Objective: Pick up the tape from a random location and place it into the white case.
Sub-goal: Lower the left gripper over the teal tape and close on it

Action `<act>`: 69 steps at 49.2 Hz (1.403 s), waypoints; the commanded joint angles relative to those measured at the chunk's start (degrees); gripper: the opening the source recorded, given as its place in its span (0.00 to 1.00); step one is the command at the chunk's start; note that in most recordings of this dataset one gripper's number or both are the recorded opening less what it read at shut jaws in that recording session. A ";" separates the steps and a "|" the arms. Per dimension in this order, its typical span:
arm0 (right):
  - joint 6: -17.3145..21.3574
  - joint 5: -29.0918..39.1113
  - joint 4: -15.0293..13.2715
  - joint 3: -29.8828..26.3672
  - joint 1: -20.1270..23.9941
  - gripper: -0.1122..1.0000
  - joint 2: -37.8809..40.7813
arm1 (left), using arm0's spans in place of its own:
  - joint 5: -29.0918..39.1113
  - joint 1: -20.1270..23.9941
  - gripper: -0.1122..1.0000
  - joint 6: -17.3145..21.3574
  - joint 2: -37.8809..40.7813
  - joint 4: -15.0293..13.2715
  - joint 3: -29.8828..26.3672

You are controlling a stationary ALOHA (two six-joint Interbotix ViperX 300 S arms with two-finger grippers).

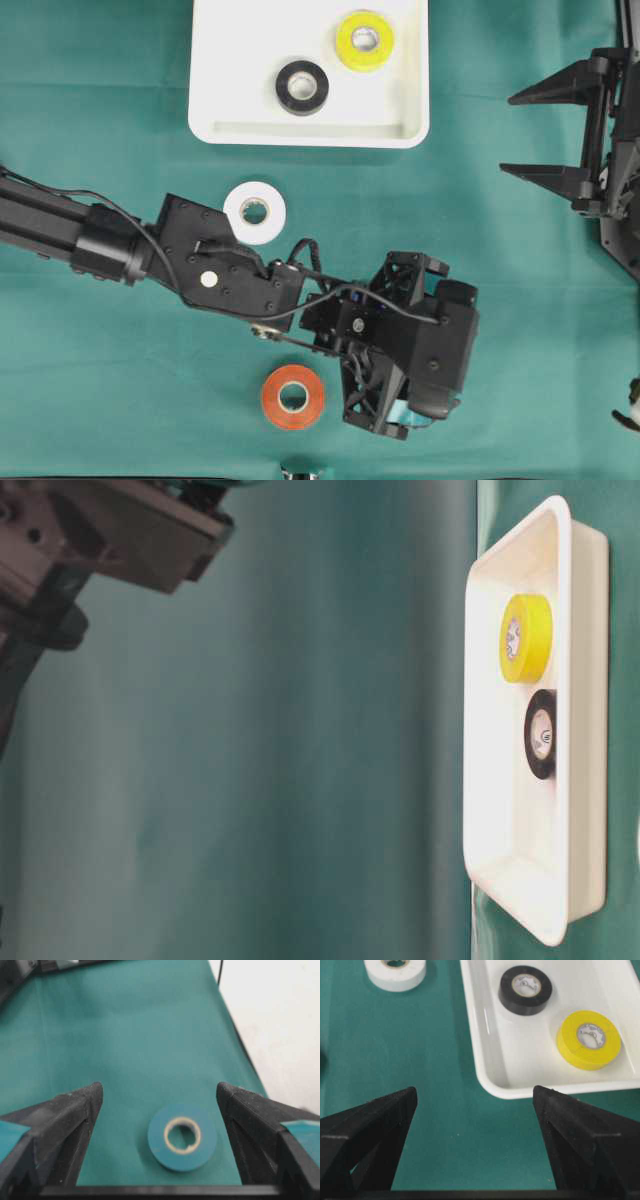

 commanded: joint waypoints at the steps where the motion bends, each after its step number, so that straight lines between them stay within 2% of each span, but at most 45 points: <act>1: 0.09 -0.26 -0.09 -1.41 -0.09 0.90 0.35 | 3.69 0.44 0.94 -0.53 -0.26 0.09 -3.69; 15: 0.09 -0.26 -0.18 -1.41 -0.09 0.90 0.35 | 20.65 0.79 0.94 -1.05 5.45 0.35 -17.75; 25: 0.09 0.09 -0.18 -1.32 -0.09 0.90 0.79 | 27.51 0.88 0.94 -2.64 8.88 0.35 -25.22; 37: 0.09 0.09 -0.18 -1.32 -0.09 0.90 0.97 | 28.56 0.88 0.94 -5.71 9.76 0.44 -25.22; 69: 0.09 0.09 -0.18 -1.32 -0.09 0.90 0.97 | 26.10 0.26 0.94 -5.98 9.93 0.44 -22.94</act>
